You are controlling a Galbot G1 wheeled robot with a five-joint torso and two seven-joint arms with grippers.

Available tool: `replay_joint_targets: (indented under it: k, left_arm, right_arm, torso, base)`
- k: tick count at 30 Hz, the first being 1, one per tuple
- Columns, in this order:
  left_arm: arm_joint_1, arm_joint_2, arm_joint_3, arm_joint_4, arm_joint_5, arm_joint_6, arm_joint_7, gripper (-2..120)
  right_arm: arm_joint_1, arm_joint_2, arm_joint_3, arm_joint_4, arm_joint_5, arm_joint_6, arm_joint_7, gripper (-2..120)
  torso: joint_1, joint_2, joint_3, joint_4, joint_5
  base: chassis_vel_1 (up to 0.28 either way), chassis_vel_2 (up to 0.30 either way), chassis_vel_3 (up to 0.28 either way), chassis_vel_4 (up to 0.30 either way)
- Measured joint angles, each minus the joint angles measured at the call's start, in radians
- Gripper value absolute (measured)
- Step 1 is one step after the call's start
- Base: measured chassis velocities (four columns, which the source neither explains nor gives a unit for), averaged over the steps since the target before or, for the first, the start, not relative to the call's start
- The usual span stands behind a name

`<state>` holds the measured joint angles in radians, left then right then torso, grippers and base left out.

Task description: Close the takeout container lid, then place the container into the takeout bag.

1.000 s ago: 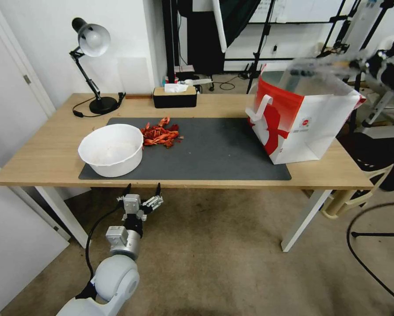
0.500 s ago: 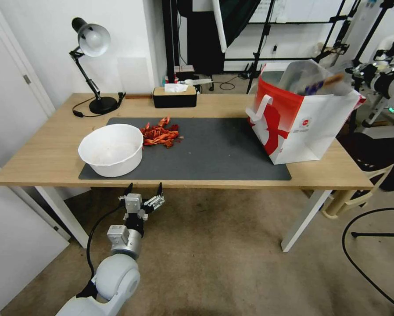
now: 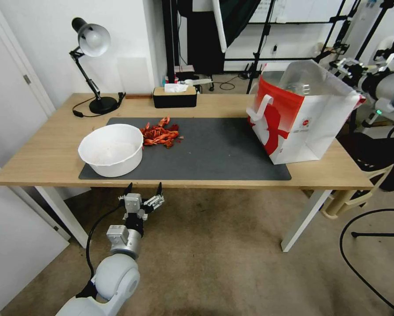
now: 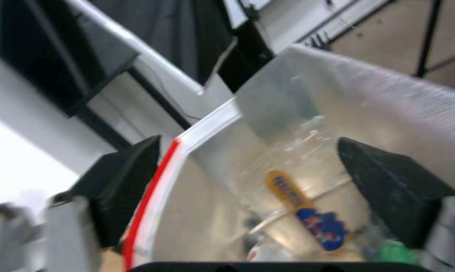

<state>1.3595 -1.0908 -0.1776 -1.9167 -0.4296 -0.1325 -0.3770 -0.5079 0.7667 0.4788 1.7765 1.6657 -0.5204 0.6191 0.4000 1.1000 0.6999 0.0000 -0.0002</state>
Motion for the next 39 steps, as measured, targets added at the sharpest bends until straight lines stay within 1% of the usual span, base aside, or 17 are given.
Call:
replay_joint_targets:
  k: [2,5,7,9,12,13,15,17,22,24,25,28,29,33,34,36,39]
  left_arm:
    - [-0.001,-0.002,0.000,0.001,-0.002,0.000,0.003,100]
    - [-0.001,-0.005,0.000,0.001,-0.004,-0.001,0.004,100]
    - [-0.002,-0.010,-0.001,0.003,-0.005,-0.001,0.006,100]
    - [-0.002,-0.012,-0.002,0.003,-0.005,-0.003,0.007,100]
    - [-0.001,-0.016,-0.014,0.013,-0.012,-0.041,0.023,100]
    - [-0.001,-0.016,-0.014,0.013,-0.012,-0.041,0.023,100]
    - [0.000,-0.014,-0.018,0.020,-0.013,-0.054,0.036,100]
    - [0.000,-0.011,-0.022,0.025,-0.010,-0.069,0.045,100]
    - [0.007,-0.013,-0.028,0.021,-0.004,-0.080,0.051,100]
    - [0.011,-0.020,-0.030,0.013,0.005,-0.083,0.053,100]
    - [0.011,-0.020,-0.030,0.013,0.005,-0.083,0.053,100]
    - [0.023,-0.020,-0.032,0.011,0.010,-0.081,0.065,100]
    - [0.023,-0.020,-0.032,0.011,0.010,-0.081,0.065,100]
    - [0.043,-0.015,-0.040,0.014,0.013,-0.086,0.075,100]
    - [0.043,-0.015,-0.040,0.014,0.013,-0.086,0.075,100]
    - [0.056,-0.013,-0.046,0.017,0.014,-0.095,0.083,100]
    - [0.068,-0.009,-0.048,0.026,0.017,-0.113,0.099,100]
  right_arm:
    - [-0.036,0.000,-0.009,0.059,-0.038,0.027,-0.042,99]
    - [-0.063,0.000,-0.016,0.110,-0.073,0.044,-0.084,100]
    - [-0.117,-0.010,-0.034,0.185,-0.184,0.065,-0.173,100]
    - [-0.137,-0.016,-0.039,0.204,-0.225,0.076,-0.202,100]
    - [-0.267,-0.045,-0.041,0.282,-0.400,0.130,-0.317,100]
    - [-0.267,-0.045,-0.041,0.282,-0.400,0.130,-0.317,100]
    - [-0.379,-0.062,-0.021,0.327,-0.508,0.175,-0.365,100]
    - [-0.480,-0.067,-0.005,0.372,-0.599,0.215,-0.389,100]
    - [-0.560,-0.053,-0.002,0.399,-0.683,0.257,-0.394,100]
    - [-0.688,-0.005,0.010,0.412,-0.814,0.337,-0.409,100]
    - [-0.688,-0.005,0.010,0.412,-0.814,0.337,-0.409,100]
    - [-0.825,0.073,0.037,0.407,-0.954,0.439,-0.439,100]
    - [-0.825,0.073,0.037,0.407,-0.954,0.439,-0.439,100]
    - [-0.953,0.178,0.054,0.380,-1.079,0.569,-0.478,100]
    - [-0.953,0.178,0.054,0.380,-1.079,0.569,-0.478,100]
    - [-1.003,0.230,0.051,0.360,-1.132,0.625,-0.493,100]
    - [-1.050,0.274,0.026,0.335,-1.183,0.672,-0.498,100]
  torso:
    - [0.000,0.000,0.000,0.0000,0.0003]
    - [0.000,0.000,0.000,0.0001,-0.0001]
    - [0.000,0.000,0.000,0.0002,-0.0001]
    - [0.000,0.000,0.000,0.0003,-0.0002]
    - [0.000,0.000,0.000,0.0001,0.0000]
    - [0.000,0.000,0.000,0.0001,0.0000]
    - [0.000,0.000,0.000,0.0002,0.0003]
    - [0.000,0.000,0.000,-0.0007,0.0002]
    - [0.000,0.000,0.000,0.0004,0.0002]
    - [0.000,0.000,0.000,0.0004,0.0001]
    - [0.000,0.000,0.000,0.0004,0.0001]
    - [0.000,0.000,0.000,-0.0003,0.0000]
    - [0.000,0.000,0.000,-0.0003,0.0000]
    - [0.000,0.000,0.000,-0.0001,0.0000]
    - [0.000,0.000,0.000,-0.0001,0.0000]
    - [0.000,0.000,0.000,-0.0001,0.0001]
    - [0.000,0.000,0.000,0.0004,0.0001]
  base:
    - [0.000,0.000,0.000,0.000]
    - [0.000,0.000,0.000,0.000]
    - [0.000,0.000,0.000,0.000]
    - [0.000,0.000,0.000,0.000]
    - [0.000,0.000,0.000,0.000]
    - [0.000,0.000,0.000,0.000]
    - [0.000,0.000,0.000,0.000]
    - [0.000,0.000,0.000,0.000]
    - [0.000,0.000,0.000,0.000]
    - [0.000,0.000,0.000,0.000]
    - [0.000,0.000,0.000,0.000]
    - [0.000,0.000,0.000,0.000]
    - [0.000,0.000,0.000,0.000]
    - [0.000,0.000,0.000,0.000]
    - [0.000,0.000,0.000,0.000]
    - [0.000,0.000,0.000,0.000]
    - [0.000,0.000,0.000,0.000]
